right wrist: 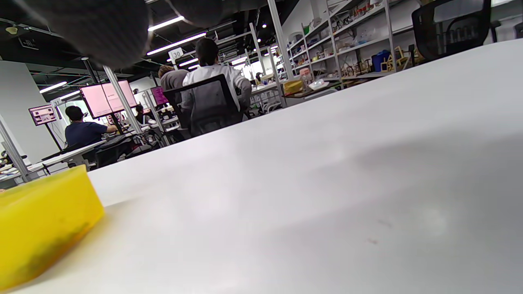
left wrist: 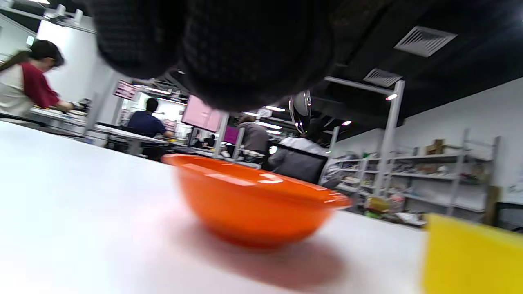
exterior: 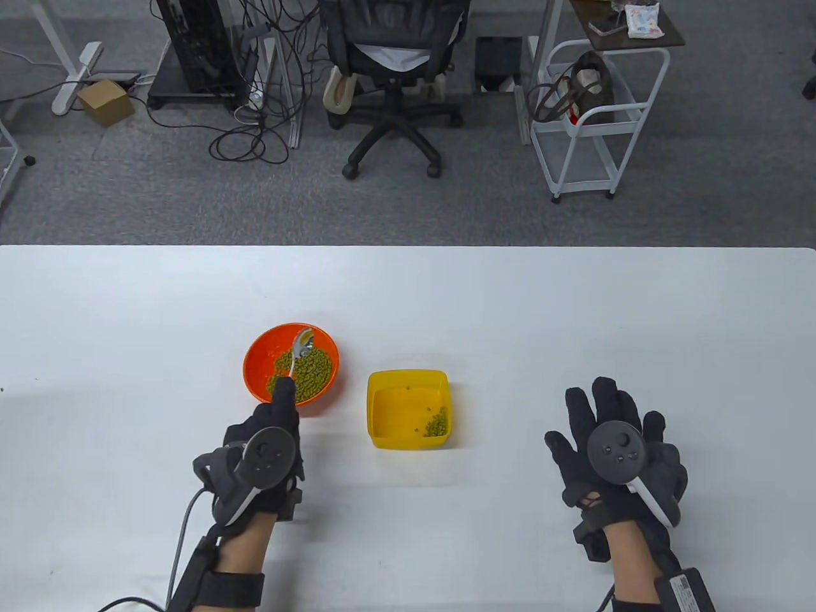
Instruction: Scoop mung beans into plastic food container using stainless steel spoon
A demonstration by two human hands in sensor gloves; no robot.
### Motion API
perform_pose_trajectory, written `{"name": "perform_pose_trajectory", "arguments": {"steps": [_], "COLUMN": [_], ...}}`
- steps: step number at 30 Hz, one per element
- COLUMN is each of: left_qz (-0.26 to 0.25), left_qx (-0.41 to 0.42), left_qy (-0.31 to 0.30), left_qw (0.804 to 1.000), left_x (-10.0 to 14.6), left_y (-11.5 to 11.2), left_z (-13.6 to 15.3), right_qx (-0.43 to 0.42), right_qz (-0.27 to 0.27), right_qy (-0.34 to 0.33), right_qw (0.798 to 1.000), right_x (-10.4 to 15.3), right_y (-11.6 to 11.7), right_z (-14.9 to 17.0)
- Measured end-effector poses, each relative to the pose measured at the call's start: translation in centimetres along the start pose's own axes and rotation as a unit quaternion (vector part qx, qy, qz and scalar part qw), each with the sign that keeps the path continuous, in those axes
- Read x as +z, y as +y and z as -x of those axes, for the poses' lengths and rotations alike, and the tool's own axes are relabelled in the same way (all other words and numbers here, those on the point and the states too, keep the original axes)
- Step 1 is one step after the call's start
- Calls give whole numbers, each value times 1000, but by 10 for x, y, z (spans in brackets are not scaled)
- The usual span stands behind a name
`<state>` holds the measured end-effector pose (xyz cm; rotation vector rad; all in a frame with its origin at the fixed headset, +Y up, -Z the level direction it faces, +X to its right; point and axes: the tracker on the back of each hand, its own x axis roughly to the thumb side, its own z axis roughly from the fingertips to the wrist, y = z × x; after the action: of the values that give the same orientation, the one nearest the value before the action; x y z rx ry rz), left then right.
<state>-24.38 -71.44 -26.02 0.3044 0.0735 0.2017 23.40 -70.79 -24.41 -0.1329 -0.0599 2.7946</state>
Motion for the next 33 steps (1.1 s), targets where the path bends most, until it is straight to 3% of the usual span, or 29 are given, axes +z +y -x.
{"name": "perform_pose_trajectory", "arguments": {"steps": [5, 14, 24, 33], "left_qz": [26, 57, 67, 66], "left_qx": [-60, -122, -141, -83], "left_qy": [29, 42, 32, 35], "left_qw": [997, 990, 987, 994], "left_x": [-5, -8, -10, -10], "left_y": [-11, -24, -28, -20], "left_z": [18, 23, 16, 14], "right_qx": [-2, -1, 1, -1], "right_qz": [-2, -2, -3, -3], "right_qy": [2, 4, 3, 4], "right_qw": [1000, 1000, 1000, 1000], "right_x": [0, 0, 0, 0], "right_y": [0, 0, 1, 1], "right_z": [1, 1, 1, 1]}}
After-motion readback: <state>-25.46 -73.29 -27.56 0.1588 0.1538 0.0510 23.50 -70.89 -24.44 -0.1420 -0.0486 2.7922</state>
